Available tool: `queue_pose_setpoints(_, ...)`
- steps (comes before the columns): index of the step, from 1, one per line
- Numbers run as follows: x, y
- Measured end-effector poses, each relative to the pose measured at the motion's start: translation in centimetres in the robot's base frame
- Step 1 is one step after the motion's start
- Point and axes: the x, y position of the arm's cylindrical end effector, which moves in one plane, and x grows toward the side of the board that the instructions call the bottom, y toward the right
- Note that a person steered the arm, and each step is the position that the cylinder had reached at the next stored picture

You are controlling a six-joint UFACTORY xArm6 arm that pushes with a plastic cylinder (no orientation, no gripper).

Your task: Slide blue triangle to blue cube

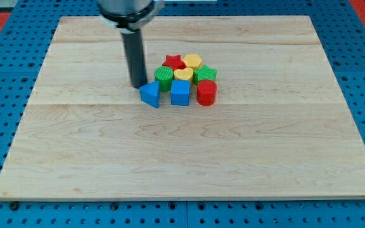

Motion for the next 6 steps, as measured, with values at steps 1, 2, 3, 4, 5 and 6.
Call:
queue_pose_setpoints(1,1.4,-2.7)
queue_pose_setpoints(2,3.3,-3.0)
queue_pose_setpoints(3,2.4,-0.3)
queue_pose_setpoints(4,1.5,3.3)
queue_pose_setpoints(5,1.5,2.3)
queue_pose_setpoints(6,3.0,1.9)
